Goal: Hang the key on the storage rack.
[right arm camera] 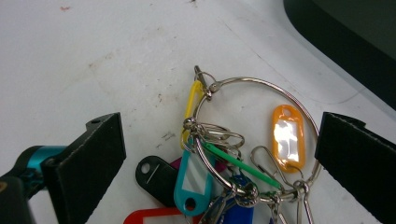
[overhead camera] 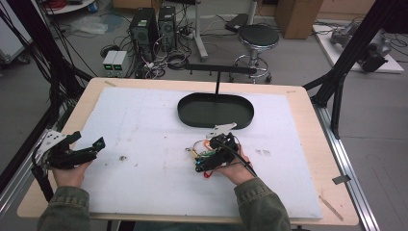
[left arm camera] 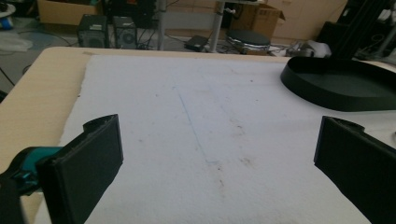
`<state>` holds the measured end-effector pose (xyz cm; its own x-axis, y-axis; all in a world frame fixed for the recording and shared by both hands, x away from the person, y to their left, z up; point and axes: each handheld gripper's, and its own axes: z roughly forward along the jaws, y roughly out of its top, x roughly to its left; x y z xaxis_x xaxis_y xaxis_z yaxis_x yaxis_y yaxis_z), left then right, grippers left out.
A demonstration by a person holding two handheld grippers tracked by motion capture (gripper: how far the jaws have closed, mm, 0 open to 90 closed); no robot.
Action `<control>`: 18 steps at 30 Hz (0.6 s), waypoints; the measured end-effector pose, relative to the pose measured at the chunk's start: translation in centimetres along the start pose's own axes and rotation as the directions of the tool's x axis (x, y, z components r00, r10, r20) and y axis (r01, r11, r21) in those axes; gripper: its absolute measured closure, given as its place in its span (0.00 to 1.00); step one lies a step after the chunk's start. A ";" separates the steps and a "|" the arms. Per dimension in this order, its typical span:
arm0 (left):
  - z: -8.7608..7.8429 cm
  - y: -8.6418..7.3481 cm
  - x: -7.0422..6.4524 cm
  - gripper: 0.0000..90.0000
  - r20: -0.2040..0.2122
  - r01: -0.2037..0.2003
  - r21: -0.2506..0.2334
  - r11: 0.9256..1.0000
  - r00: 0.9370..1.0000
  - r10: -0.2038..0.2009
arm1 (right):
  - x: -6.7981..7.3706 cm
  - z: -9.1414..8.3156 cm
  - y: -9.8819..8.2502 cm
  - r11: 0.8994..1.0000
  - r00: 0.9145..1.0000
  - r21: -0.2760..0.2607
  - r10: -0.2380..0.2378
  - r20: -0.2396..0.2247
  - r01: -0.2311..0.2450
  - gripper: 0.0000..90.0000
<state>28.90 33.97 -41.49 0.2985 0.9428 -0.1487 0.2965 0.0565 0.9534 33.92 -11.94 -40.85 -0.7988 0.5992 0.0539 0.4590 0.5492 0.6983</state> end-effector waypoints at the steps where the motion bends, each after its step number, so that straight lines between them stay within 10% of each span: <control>1: 0.0 0.0 0.0 0.02 -0.004 0.001 0.002 1.000 1.000 -0.001 | 0.0 0.2 0.2 1.000 1.000 0.010 -0.010 -0.004 0.010 0.01; 18: 0.0 0.1 0.0 0.02 -0.009 0.014 0.006 1.000 1.000 -0.014 | 0.9 1.5 1.4 0.991 0.995 0.098 -0.091 -0.029 0.093 0.07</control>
<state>28.93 34.02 -41.45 0.2862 0.9447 -0.1601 0.3062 0.0681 0.9495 34.46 -9.74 -40.93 -0.8483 0.5295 0.0112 0.4184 0.6571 0.6270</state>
